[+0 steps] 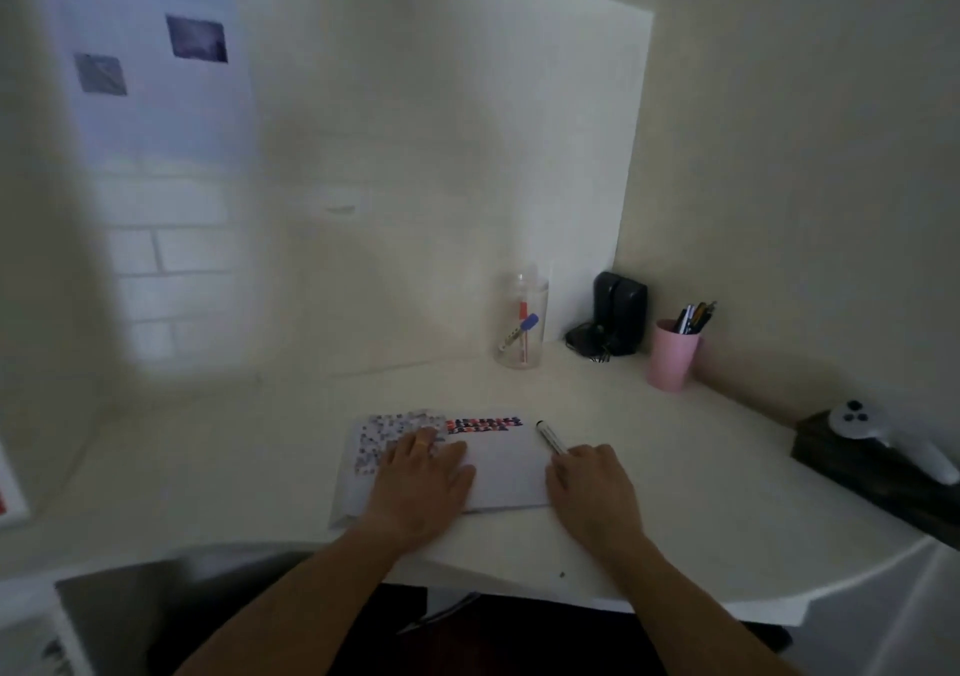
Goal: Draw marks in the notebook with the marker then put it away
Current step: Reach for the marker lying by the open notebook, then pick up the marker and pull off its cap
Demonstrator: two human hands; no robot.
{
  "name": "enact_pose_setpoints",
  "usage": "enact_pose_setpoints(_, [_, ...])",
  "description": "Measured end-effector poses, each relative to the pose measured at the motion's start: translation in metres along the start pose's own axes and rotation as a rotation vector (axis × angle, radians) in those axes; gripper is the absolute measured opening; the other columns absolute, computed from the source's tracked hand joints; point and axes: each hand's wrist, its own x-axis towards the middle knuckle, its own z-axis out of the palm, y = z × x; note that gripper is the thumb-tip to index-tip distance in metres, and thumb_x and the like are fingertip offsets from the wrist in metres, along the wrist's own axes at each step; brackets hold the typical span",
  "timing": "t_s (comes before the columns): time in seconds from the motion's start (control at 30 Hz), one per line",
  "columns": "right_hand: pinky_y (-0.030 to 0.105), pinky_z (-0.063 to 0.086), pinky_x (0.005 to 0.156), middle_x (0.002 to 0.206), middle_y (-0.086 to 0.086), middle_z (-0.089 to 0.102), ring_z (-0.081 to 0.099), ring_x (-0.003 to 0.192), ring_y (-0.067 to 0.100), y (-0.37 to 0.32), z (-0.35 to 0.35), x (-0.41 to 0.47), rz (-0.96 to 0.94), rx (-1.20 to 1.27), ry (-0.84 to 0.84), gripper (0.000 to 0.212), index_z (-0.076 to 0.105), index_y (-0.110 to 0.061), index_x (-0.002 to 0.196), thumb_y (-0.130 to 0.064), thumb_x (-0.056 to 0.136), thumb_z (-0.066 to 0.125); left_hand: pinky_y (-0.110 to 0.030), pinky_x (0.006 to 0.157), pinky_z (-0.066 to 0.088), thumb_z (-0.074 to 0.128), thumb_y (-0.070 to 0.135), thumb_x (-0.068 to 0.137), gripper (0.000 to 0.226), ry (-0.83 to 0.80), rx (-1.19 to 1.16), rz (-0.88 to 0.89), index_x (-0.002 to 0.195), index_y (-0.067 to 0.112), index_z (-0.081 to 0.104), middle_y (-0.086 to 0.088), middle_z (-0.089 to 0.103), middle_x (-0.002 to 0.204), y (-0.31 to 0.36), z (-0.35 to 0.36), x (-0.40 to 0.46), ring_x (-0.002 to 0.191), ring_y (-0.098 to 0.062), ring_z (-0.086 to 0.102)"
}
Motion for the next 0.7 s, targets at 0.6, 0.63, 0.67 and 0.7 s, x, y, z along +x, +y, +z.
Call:
enact_pose_setpoints(0.6, [0.038, 0.053, 0.078, 0.103, 0.001, 0.072, 0.064, 0.088, 0.023, -0.018, 0.017, 0.122, -0.061, 0.339, 0.112, 0.032, 0.056, -0.019, 0.126, -0.006, 0.096, 0.053, -0.032, 0.075, 0.039, 0.056, 0.062, 0.086, 0.040, -0.152, 0.032, 0.305, 0.113, 0.033, 0.059, 0.005, 0.060, 0.112, -0.028, -0.019, 0.150, 0.103, -0.016, 0.057])
enact_pose_setpoints(0.63, [0.035, 0.053, 0.078, 0.101, -0.001, 0.072, 0.064, 0.087, 0.021, -0.017, 0.021, 0.128, -0.016, 0.432, 0.081, 0.037, 0.056, -0.019, 0.131, -0.007, 0.096, 0.053, -0.032, 0.075, 0.041, 0.058, 0.061, 0.086, 0.037, -0.177, -0.018, 0.314, 0.112, 0.034, 0.060, 0.007, 0.060, 0.109, -0.028, -0.016, 0.160, 0.098, -0.015, 0.058])
enact_pose_setpoints(0.67, [0.030, 0.052, 0.075, 0.098, -0.001, 0.073, 0.064, 0.083, 0.018, -0.017, 0.026, 0.132, 0.046, 0.535, 0.048, 0.036, 0.058, -0.020, 0.131, -0.009, 0.097, 0.054, -0.031, 0.074, 0.043, 0.058, 0.059, 0.086, 0.034, -0.199, -0.063, 0.319, 0.109, 0.034, 0.060, 0.008, 0.061, 0.106, -0.028, -0.013, 0.166, 0.092, -0.013, 0.058])
enact_pose_setpoints(0.7, [0.025, 0.050, 0.071, 0.093, -0.002, 0.073, 0.063, 0.078, 0.016, -0.016, 0.031, 0.133, 0.112, 0.650, 0.013, 0.032, 0.064, -0.021, 0.125, -0.010, 0.096, 0.056, -0.031, 0.073, 0.045, 0.059, 0.058, 0.086, 0.032, -0.207, -0.091, 0.327, 0.107, 0.034, 0.061, 0.009, 0.062, 0.103, -0.028, -0.009, 0.170, 0.087, -0.011, 0.057])
